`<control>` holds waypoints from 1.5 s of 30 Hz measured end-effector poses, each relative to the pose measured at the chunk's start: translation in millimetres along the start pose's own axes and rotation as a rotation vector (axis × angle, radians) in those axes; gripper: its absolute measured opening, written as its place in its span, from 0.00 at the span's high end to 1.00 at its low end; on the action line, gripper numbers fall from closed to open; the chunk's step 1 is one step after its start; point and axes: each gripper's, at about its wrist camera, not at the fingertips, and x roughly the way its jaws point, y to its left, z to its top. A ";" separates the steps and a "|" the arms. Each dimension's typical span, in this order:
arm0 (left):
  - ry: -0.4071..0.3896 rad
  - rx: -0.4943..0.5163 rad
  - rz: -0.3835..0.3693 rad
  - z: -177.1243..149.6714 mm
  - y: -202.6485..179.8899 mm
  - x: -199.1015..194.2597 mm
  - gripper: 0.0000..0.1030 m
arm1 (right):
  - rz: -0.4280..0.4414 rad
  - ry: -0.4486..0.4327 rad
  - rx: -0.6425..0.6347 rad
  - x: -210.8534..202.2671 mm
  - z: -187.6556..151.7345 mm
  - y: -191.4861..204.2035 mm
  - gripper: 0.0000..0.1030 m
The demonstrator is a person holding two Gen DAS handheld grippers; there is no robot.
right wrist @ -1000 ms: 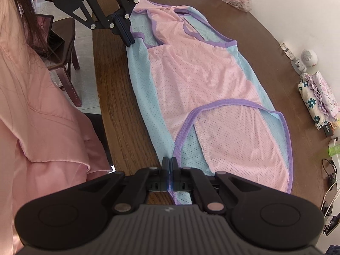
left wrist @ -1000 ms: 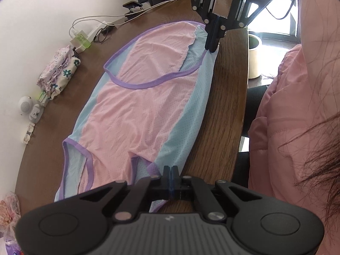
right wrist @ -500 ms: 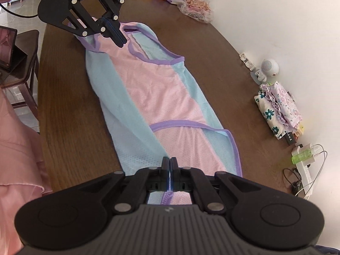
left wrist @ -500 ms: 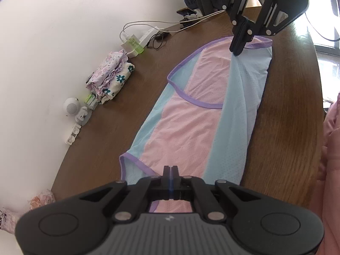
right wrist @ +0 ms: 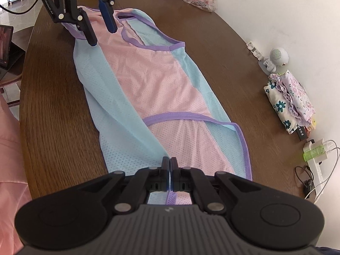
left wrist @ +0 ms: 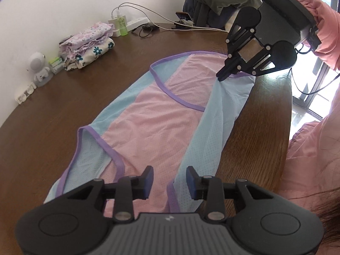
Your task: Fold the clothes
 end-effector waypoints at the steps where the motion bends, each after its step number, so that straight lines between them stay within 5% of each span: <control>1: 0.001 -0.006 -0.031 -0.9 1.4 1.0 0.69 | -0.001 0.000 0.000 -0.6 -0.2 -0.1 0.99; 5: 0.051 0.014 -0.046 -2.5 -1.5 17.2 0.74 | -0.002 -0.001 -0.002 -2.5 -0.2 0.8 0.99; 7: 0.070 0.040 -0.023 -3.0 -5.3 21.8 0.96 | 0.001 -0.001 -0.005 -2.8 0.0 1.4 0.99; 18: 0.054 0.089 0.150 17.6 6.6 22.2 0.97 | -0.032 0.019 -0.036 11.7 9.3 -17.8 0.99; 31: 0.093 0.078 0.150 16.8 13.8 48.6 0.95 | 0.021 0.033 0.003 37.7 4.5 -28.0 0.99; 35: 0.097 0.052 0.159 13.0 14.6 49.4 0.87 | 0.052 0.012 0.038 39.6 2.4 -32.9 0.99; 41: -0.012 -0.004 0.238 20.2 5.8 26.2 0.81 | 0.136 -0.054 0.213 38.9 -8.9 -57.2 0.96; 45: -0.027 0.001 0.199 24.9 -9.9 28.9 0.81 | 0.174 -0.133 0.435 22.1 -26.7 -90.3 0.79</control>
